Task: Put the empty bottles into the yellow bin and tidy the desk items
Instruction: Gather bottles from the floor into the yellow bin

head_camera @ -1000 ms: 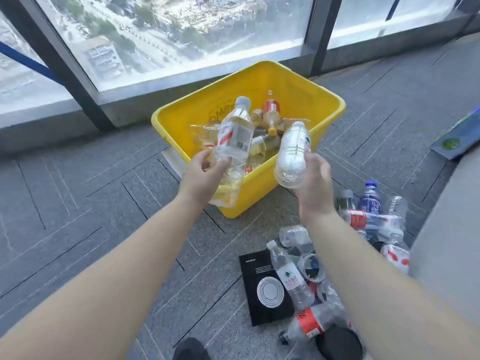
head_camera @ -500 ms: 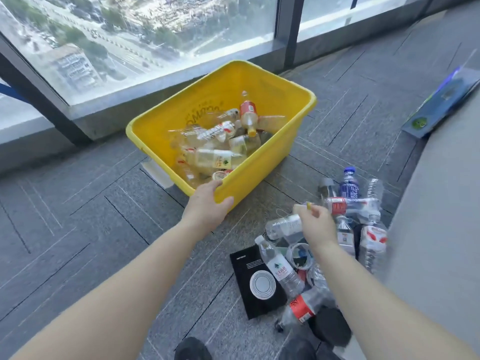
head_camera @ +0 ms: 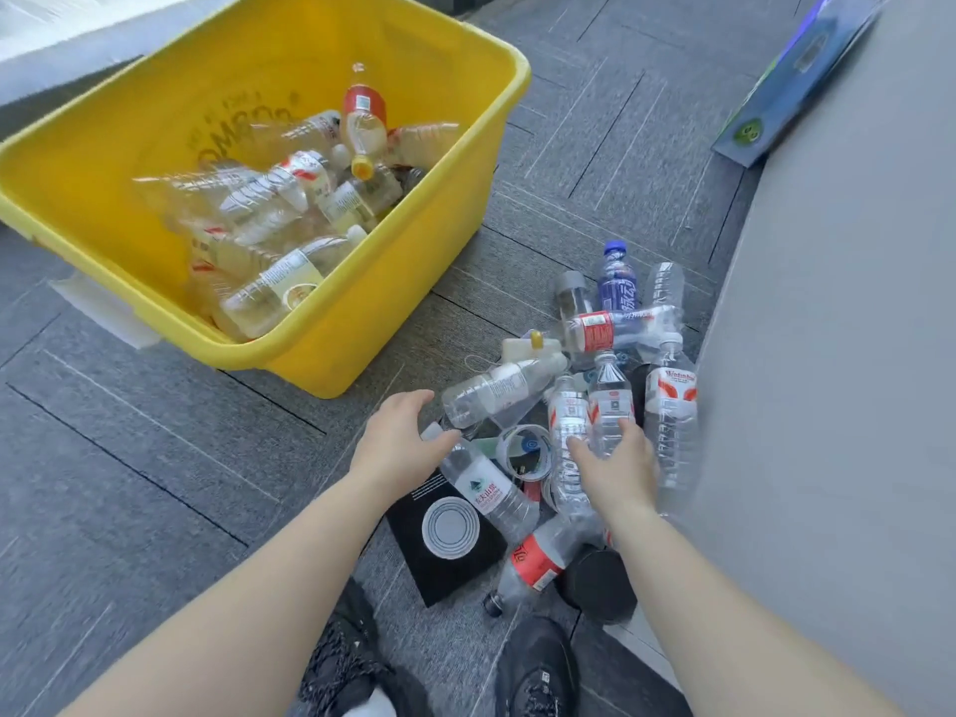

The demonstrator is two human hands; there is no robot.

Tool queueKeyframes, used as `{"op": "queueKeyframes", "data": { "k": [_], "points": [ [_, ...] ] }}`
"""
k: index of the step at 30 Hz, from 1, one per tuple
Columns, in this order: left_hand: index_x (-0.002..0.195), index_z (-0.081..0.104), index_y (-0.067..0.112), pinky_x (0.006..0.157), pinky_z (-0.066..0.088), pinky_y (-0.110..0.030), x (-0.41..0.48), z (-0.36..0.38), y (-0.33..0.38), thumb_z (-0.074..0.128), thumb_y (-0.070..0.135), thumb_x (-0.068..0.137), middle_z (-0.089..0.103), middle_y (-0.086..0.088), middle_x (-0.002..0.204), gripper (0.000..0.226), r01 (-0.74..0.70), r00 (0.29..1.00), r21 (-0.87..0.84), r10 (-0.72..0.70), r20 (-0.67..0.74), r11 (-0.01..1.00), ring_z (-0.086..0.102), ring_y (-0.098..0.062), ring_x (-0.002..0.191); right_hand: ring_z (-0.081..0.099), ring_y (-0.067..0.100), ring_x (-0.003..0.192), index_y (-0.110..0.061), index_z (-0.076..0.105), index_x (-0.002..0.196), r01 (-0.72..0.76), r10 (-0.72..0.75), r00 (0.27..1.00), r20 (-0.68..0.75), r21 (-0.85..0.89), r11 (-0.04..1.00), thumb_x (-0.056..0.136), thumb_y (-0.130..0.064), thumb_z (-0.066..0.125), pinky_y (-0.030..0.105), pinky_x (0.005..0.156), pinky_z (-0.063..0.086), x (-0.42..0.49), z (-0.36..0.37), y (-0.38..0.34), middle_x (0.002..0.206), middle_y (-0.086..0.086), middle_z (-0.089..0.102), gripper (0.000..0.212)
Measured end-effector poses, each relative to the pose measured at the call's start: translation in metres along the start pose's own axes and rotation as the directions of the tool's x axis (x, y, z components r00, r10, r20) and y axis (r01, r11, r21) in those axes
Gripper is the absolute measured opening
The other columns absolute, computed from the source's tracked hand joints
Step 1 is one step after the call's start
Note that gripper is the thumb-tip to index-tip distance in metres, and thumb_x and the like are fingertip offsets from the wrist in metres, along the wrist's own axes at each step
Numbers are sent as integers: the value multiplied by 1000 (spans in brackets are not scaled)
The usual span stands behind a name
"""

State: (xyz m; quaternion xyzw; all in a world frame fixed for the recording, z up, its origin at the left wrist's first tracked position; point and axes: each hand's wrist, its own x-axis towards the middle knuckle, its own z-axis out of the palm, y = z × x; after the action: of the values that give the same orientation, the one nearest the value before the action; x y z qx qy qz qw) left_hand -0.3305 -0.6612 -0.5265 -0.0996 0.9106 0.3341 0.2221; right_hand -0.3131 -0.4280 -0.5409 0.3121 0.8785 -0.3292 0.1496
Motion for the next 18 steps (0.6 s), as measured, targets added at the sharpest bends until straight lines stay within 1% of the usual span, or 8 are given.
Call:
{"op": "queueKeyframes", "data": {
  "k": [2,4,6,9,13,15,18],
  "points": [
    [141,39,21,103,35,-39,15,10,1,63,42,85,39,-1,144,65,2,1000,37,-3,23,999,37,-20,132,35,32,133,-12,32,142,-45,45,998,35,-13,999,81,-45,67,43,107,30,10,6,5,147,12,36,78],
    [140,39,21,104,36,-40,32,18,3,64,41,84,39,-1,144,65,-16,999,73,13,43,997,37,-21,132,35,32,133,-13,31,143,-87,90,995,49,-65,994,80,-50,66,44,106,31,18,11,10,148,11,35,82],
    [140,39,20,105,36,-42,49,25,4,66,40,82,39,-1,144,67,-41,998,119,34,57,992,37,-22,132,32,31,136,-14,28,144,-117,123,990,62,-104,988,79,-52,66,44,107,31,23,16,13,149,10,32,84],
    [140,40,20,105,36,-43,73,35,4,67,42,80,39,-1,145,70,-64,997,164,55,62,984,38,-23,132,28,30,137,-17,25,145,-126,137,987,83,-117,985,81,-50,65,45,106,31,28,24,16,150,8,29,83],
    [141,37,21,104,37,-43,99,47,6,68,45,77,38,-1,146,75,-108,991,236,85,105,966,38,-25,132,28,28,137,-18,23,146,-128,145,985,89,-180,975,79,-51,67,42,107,31,32,33,15,151,7,27,87],
    [143,33,22,102,38,-44,109,53,5,69,48,76,35,-1,148,81,-112,987,294,73,142,949,37,-26,133,28,28,137,-15,23,145,-131,152,985,80,-220,967,78,-51,69,40,107,30,32,37,13,151,7,26,90],
    [146,26,22,101,39,-45,118,61,-2,70,48,76,31,-1,151,87,-79,985,351,19,174,933,37,-27,134,31,29,135,-14,24,143,-132,156,986,65,-276,952,75,-50,73,41,105,34,33,45,11,148,7,28,92]
  ]
}}
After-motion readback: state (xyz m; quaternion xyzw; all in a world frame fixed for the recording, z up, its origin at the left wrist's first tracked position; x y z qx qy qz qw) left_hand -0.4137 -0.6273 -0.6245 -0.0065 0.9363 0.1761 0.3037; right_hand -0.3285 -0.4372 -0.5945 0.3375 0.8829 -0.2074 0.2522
